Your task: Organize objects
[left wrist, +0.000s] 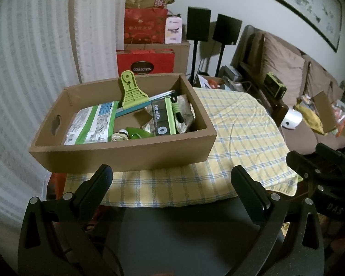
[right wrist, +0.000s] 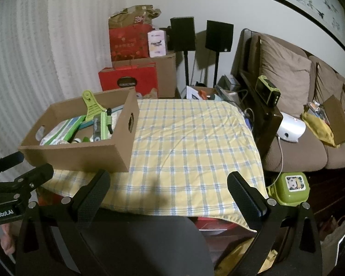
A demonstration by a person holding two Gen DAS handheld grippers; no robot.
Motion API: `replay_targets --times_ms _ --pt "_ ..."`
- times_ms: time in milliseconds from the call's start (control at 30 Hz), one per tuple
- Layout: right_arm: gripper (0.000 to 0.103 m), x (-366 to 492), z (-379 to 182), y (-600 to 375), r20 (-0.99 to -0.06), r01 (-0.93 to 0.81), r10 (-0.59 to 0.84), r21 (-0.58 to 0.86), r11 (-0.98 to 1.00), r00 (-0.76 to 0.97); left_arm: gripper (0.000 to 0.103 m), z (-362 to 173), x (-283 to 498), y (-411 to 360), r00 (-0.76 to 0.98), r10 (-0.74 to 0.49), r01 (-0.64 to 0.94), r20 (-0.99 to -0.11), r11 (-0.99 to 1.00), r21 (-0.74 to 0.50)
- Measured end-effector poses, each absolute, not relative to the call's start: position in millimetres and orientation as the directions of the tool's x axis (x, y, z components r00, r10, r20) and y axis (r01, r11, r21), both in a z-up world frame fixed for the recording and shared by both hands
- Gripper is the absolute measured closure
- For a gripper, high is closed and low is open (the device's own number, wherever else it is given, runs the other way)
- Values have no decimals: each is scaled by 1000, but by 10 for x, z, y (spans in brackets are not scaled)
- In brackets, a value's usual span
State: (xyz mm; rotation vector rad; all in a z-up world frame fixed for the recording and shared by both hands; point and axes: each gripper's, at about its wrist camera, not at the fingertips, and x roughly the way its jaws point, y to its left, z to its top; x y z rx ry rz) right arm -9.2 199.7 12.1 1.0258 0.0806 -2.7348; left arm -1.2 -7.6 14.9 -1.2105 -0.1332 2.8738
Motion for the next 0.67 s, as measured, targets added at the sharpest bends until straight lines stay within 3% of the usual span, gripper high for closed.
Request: replay_targets --times_ms 667 --pt "1 -111 110 2038 -662 221 -186 31 -975 -726 0 137 -13 -77 -701 40 20 -713 -997 -75"
